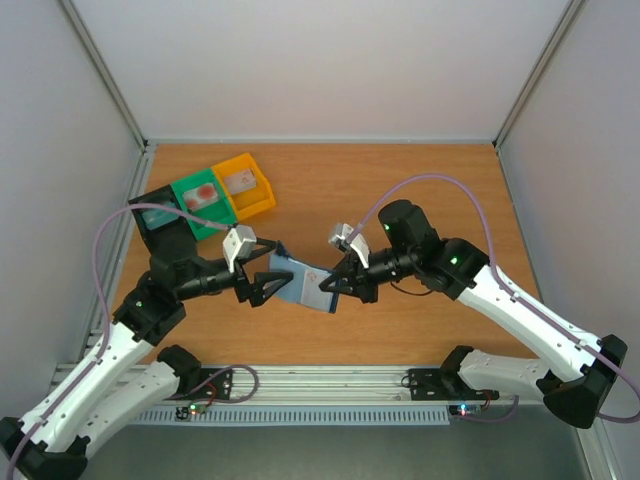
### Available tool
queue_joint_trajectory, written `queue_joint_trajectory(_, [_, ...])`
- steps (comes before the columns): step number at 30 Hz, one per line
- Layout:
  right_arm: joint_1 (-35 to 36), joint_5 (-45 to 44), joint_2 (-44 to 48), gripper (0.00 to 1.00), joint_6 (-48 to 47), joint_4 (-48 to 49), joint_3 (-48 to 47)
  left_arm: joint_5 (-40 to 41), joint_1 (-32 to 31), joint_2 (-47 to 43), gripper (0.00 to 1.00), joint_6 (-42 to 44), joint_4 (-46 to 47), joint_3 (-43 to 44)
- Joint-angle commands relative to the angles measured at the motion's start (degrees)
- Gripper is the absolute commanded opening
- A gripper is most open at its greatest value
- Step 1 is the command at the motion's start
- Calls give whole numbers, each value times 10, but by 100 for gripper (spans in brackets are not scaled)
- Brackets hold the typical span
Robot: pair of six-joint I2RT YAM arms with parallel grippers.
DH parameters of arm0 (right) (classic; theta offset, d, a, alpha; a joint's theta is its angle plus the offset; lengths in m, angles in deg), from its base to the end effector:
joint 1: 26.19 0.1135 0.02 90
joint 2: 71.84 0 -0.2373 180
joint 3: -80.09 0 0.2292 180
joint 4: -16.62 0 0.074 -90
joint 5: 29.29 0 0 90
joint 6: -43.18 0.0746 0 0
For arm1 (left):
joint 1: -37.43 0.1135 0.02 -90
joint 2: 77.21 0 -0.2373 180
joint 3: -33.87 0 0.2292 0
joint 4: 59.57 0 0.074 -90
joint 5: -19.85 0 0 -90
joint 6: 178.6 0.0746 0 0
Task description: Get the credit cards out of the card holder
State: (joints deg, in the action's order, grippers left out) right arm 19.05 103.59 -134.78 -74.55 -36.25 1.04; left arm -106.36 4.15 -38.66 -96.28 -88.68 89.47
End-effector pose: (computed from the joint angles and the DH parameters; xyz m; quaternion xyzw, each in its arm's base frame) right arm 0.1297 0.2028 0.3114 -0.6265 0.5717 0.3865 0.3625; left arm 0.1303 -0.1382 0.3006 0.3543 0.6773 -0.4355 0.4755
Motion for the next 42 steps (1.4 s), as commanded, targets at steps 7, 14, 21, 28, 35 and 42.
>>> queue_joint_trajectory(7, [9,71,22,1,-48,-32,-33,-28,17,-4,99,48,-57,-3])
queue_joint_trajectory(14, [10,82,6,1,-60,-32,-44,-200,17,2,92,57,16,-43])
queue_joint_trajectory(21, [8,70,2,2,-76,-51,-53,-202,17,-6,4,45,29,-44])
queue_joint_trajectory(28, [3,-92,46,51,-41,-50,-46,-13,17,-19,0,15,-55,-38])
queue_joint_trajectory(35, [3,-164,83,57,2,-46,-60,125,17,-29,0,73,-107,-32])
queue_joint_trajectory(42, [6,-68,23,55,90,70,-31,41,17,-43,0,21,-44,-56])
